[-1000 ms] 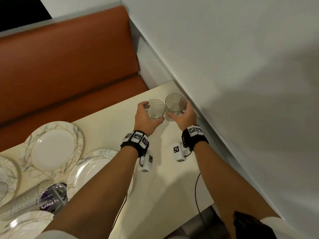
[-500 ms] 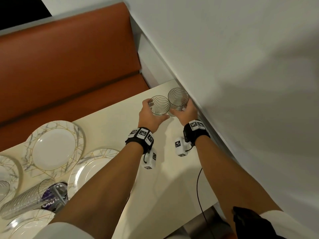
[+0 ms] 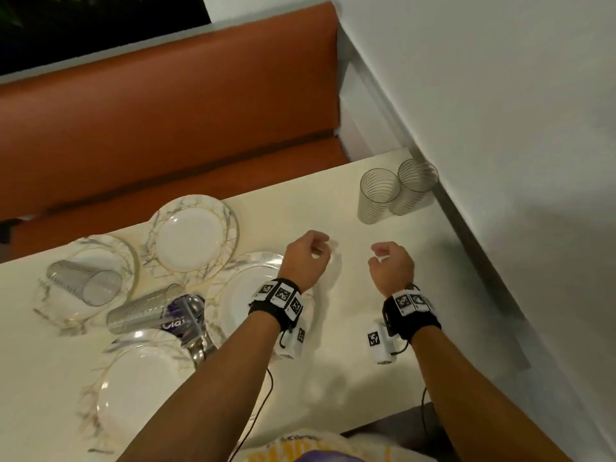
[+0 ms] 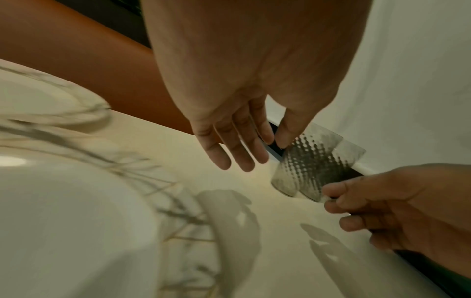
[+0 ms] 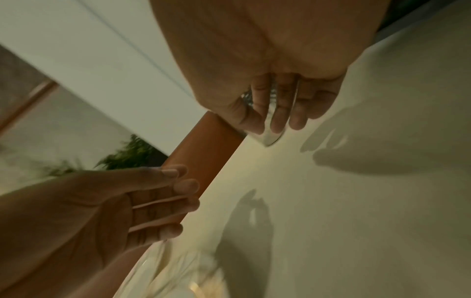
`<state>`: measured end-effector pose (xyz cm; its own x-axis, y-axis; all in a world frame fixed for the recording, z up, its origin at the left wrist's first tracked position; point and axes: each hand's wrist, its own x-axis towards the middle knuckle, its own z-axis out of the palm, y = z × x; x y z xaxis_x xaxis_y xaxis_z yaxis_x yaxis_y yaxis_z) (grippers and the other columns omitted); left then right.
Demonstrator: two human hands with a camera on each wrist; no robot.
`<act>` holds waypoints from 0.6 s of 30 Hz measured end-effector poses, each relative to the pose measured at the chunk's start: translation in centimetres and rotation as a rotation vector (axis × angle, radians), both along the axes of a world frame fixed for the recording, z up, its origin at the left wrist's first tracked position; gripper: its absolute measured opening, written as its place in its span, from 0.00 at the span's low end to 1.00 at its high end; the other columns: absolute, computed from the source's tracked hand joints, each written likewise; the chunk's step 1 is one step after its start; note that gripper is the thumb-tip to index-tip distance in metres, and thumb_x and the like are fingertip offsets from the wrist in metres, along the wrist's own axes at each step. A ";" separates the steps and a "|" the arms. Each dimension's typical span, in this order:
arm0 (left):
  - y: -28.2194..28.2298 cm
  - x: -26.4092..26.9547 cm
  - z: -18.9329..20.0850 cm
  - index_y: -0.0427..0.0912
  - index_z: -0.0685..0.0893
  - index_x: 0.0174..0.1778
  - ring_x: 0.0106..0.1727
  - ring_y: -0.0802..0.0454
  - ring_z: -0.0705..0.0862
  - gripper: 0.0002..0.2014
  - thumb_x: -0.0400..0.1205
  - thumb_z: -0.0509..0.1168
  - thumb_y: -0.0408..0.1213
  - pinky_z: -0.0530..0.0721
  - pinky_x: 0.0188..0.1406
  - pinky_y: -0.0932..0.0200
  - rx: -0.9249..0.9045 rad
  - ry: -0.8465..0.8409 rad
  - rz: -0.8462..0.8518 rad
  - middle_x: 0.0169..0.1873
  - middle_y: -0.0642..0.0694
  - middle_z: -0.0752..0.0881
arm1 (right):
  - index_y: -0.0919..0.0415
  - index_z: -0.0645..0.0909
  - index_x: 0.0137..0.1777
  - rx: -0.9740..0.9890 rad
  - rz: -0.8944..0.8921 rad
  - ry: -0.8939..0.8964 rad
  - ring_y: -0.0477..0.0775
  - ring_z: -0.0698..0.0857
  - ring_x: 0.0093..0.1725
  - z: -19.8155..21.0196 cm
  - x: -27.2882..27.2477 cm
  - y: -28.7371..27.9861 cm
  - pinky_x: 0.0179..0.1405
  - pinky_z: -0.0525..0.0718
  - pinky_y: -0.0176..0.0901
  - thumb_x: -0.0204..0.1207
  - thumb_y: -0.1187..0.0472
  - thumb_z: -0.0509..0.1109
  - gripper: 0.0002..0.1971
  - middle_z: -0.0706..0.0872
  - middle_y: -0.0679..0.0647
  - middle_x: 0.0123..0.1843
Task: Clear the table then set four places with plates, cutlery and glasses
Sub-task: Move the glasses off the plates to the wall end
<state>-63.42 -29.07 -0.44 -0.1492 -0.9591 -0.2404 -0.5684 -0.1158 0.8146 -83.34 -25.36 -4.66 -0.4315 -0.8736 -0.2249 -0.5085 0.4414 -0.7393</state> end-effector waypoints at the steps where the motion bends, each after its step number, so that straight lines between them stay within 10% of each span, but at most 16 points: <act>1: 1.0 1.9 -0.1 0.45 0.88 0.60 0.49 0.57 0.89 0.09 0.84 0.70 0.36 0.90 0.57 0.53 0.000 0.012 0.026 0.49 0.50 0.91 | 0.60 0.87 0.54 -0.022 0.057 0.006 0.58 0.87 0.47 0.4 1.7 0.4 0.54 0.84 0.48 0.72 0.70 0.73 0.12 0.89 0.57 0.50; 11: 9.7 23.3 0.2 0.54 0.88 0.51 0.44 0.55 0.91 0.10 0.84 0.69 0.31 0.91 0.48 0.53 -0.131 0.014 0.369 0.43 0.52 0.93 | 0.55 0.87 0.51 -0.095 0.623 -0.089 0.42 0.82 0.40 3.6 22.7 1.4 0.40 0.74 0.19 0.73 0.71 0.72 0.12 0.87 0.46 0.46; 18: 11.2 37.4 1.3 0.44 0.90 0.57 0.51 0.53 0.89 0.10 0.84 0.68 0.29 0.89 0.55 0.55 -0.230 -0.066 0.436 0.48 0.50 0.92 | 0.52 0.77 0.71 -0.103 0.920 0.076 0.57 0.77 0.66 4.5 36.1 1.2 0.66 0.79 0.53 0.70 0.56 0.78 0.28 0.82 0.53 0.66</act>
